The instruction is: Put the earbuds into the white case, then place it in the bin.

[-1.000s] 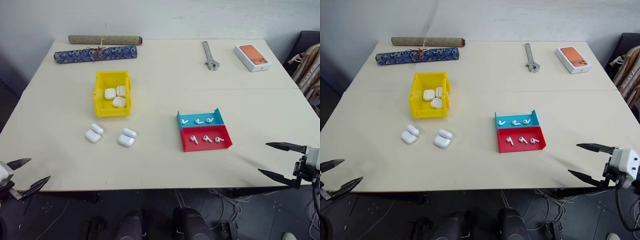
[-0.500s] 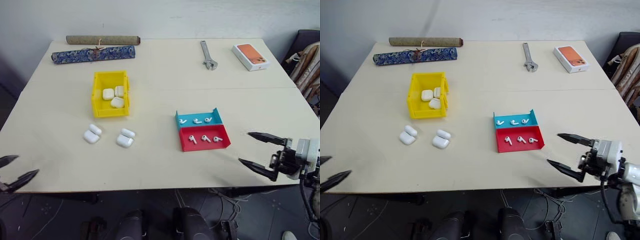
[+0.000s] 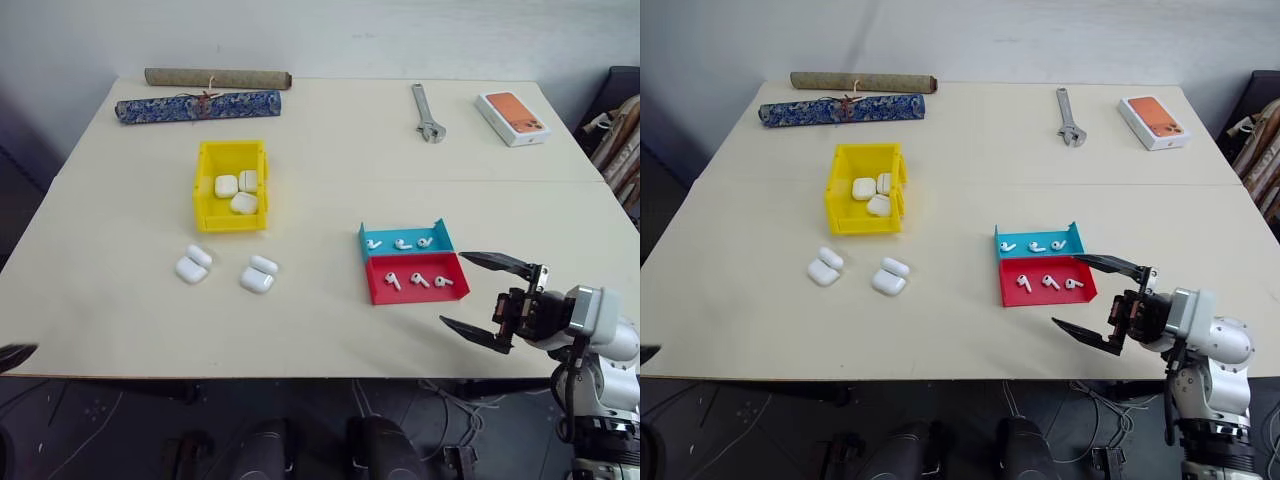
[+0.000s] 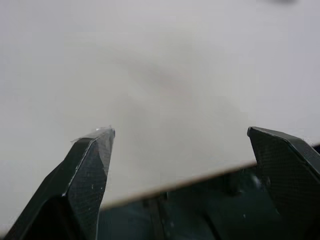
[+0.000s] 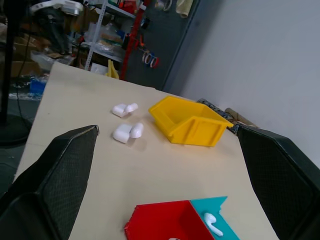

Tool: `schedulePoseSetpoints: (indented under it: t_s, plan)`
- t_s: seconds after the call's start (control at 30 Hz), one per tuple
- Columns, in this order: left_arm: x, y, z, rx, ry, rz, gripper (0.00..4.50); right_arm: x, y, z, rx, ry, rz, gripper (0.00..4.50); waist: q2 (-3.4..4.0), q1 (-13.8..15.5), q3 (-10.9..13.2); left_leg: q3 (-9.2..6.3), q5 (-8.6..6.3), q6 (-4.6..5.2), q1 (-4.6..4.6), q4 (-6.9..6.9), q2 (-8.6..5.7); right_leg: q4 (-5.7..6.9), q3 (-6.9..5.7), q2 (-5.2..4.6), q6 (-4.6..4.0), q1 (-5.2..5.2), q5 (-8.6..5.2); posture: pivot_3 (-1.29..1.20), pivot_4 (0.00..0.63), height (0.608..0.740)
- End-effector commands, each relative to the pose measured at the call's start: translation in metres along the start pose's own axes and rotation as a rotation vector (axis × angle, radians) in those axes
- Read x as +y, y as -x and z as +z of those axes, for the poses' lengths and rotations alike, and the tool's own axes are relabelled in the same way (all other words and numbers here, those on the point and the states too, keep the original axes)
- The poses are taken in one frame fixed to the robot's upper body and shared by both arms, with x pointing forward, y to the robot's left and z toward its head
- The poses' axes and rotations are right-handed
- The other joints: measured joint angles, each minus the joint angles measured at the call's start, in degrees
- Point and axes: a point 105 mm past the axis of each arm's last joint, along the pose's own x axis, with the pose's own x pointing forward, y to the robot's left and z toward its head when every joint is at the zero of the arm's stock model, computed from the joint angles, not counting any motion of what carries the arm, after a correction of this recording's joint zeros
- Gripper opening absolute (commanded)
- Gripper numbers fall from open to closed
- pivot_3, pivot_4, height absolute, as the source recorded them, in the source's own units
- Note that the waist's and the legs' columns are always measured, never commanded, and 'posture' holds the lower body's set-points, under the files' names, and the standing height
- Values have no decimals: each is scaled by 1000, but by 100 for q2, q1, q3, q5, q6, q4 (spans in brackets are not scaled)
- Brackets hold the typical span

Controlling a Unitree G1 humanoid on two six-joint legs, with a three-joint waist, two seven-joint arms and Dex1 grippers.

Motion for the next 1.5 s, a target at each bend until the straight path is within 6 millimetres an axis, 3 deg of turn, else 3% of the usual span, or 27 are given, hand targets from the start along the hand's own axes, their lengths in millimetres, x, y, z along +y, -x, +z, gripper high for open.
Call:
schedulePoseSetpoints:
  t_s: [0.03, 0.17, 0.3, 0.47, 0.77, 1.2, 1.3, 1.43, 1.5]
  plan:
    - [-35, -22, 43, -1, -64, -112, 4493, -2, 6, 5, 6, 0, 21, 4500, 2, 5, 3, -3, 3, -4, 0, 0, 0, 3, -3, 0, 0, 0, 0, 0, 150, 740]
    - [-63, -49, 66, 55, -218, -249, 4493, -5, 7, 2, 8, -7, 14, 4500, 6, -52, 4, -1, 18, 11, 0, 0, -3, 7, -3, 1, 0, 2, 0, 0, 150, 740]
    - [-59, -87, 73, 167, -321, -223, 4493, -4, 3, -1, -2, -18, 15, 4500, 25, -73, 11, 14, 30, 21, 7, -2, -8, 23, 1, 6, 1, -3, 0, 0, 150, 740]
    - [-66, -129, 82, 232, -313, -237, 4493, -1, -4, -3, -11, -20, 0, 4500, 23, -32, 12, 19, 36, 19, -1, 8, -4, 60, 4, 24, 2, -12, 0, 0, 150, 740]
    - [-64, -174, 88, 309, -410, -196, 4493, 9, -13, 5, -24, -19, -35, 4500, 6, 16, 22, 21, 39, 26, -16, 33, -2, 60, 9, 27, 7, -17, 0, 0, 150, 740]
    - [-64, -189, 73, 375, -392, -203, 4493, 10, -21, 23, -7, -11, -66, 4500, 2, 93, 20, 19, 42, 27, -8, 48, -2, 58, 11, 23, 8, -12, -1, 0, 150, 740]
    - [-61, -188, 69, 386, -397, -204, 3927, 10, -19, 22, -1, -14, -70, 4500, 2, 83, 20, 18, 42, 28, -4, 49, -3, 59, 11, 22, 8, -7, -1, 0, 150, 740]
    - [-56, -179, 73, 360, -374, -215, 2826, 10, -15, 18, 10, -14, -75, 4500, 2, 70, 20, 19, 42, 28, -2, 47, -2, 59, 11, 22, 8, -7, -1, 0, 150, 740]
    - [-56, -176, 78, 321, -351, -230, 2791, 9, -14, 17, 13, -13, -77, 4500, 2, 70, 20, 20, 42, 28, -3, 46, -2, 59, 12, 22, 8, -8, -1, 0, 150, 740]
